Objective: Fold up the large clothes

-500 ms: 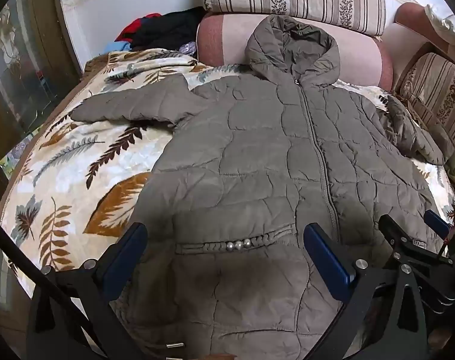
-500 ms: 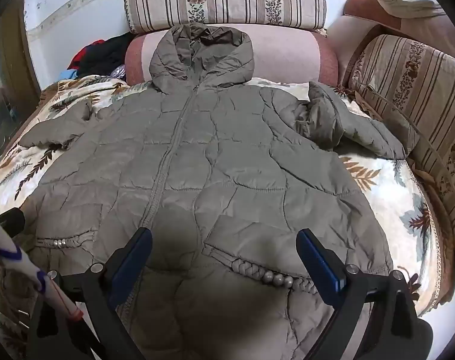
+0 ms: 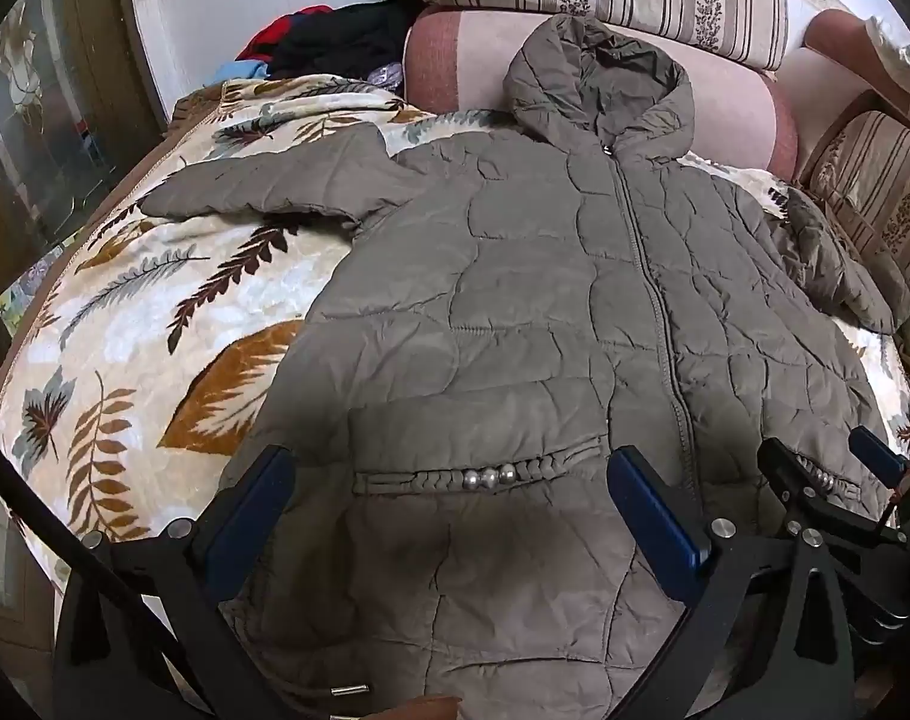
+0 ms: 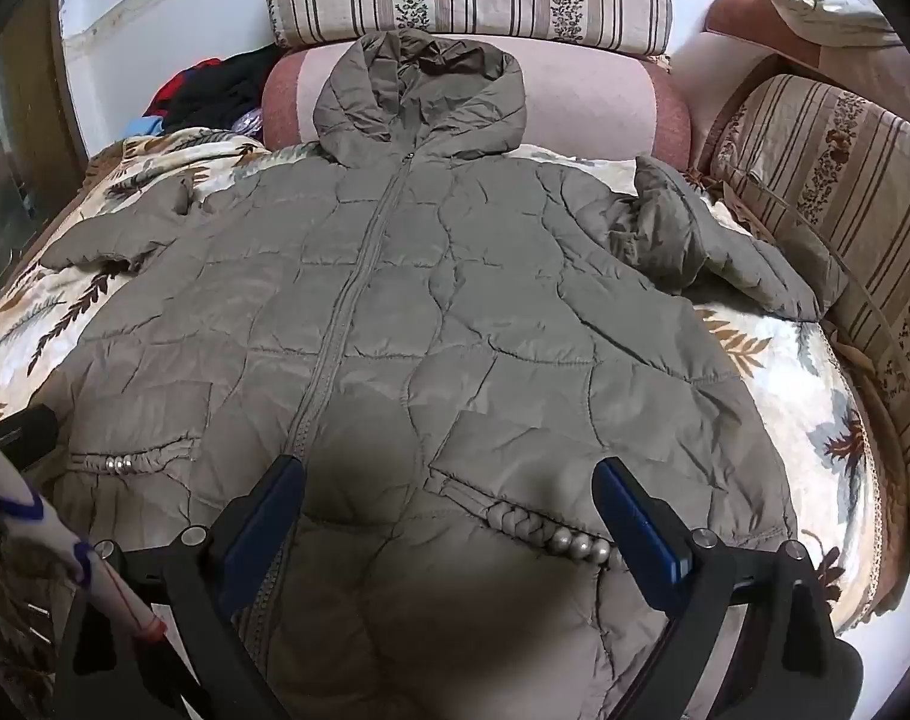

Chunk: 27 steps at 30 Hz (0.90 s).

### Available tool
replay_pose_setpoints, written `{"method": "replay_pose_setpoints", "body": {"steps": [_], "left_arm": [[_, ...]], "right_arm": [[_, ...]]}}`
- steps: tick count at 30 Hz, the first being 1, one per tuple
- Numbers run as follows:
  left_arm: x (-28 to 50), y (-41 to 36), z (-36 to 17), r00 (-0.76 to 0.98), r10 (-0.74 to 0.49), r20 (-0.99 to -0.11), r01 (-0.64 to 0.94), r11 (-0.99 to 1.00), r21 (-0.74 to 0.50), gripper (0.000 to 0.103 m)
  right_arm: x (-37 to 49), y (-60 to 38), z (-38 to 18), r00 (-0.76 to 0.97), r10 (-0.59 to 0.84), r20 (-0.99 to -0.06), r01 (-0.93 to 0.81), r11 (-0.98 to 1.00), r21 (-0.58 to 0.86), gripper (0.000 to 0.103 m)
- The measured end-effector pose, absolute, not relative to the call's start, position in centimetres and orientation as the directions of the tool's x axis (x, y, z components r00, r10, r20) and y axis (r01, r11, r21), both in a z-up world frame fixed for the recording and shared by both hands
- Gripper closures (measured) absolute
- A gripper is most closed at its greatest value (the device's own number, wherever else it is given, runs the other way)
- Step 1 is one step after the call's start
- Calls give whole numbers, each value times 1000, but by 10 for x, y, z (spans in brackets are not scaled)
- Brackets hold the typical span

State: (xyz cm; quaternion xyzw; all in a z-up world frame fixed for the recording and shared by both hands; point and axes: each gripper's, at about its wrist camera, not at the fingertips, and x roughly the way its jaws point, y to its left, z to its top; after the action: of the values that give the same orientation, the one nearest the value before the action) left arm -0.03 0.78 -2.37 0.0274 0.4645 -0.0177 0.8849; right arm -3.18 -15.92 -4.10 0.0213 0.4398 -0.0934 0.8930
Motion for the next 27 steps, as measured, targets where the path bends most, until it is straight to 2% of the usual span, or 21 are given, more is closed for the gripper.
{"method": "replay_pose_setpoints", "body": {"steps": [13,21,27], "left_arm": [[9,10,-36,540,-8,-841,62,998,31,0],[22,17,-67,483,30,-875,35,998,53,0],[26,20,-94,441,63,-895,35,996,87,0]], "right_arm": [[-27,-162,-48,578,-153,-802,187,981,-52,4],[-15,-169,-25,629,-196,-752,201,976,-87,4],[-21,-200,-26,601,-257,-757,275,956,-106,4]]}}
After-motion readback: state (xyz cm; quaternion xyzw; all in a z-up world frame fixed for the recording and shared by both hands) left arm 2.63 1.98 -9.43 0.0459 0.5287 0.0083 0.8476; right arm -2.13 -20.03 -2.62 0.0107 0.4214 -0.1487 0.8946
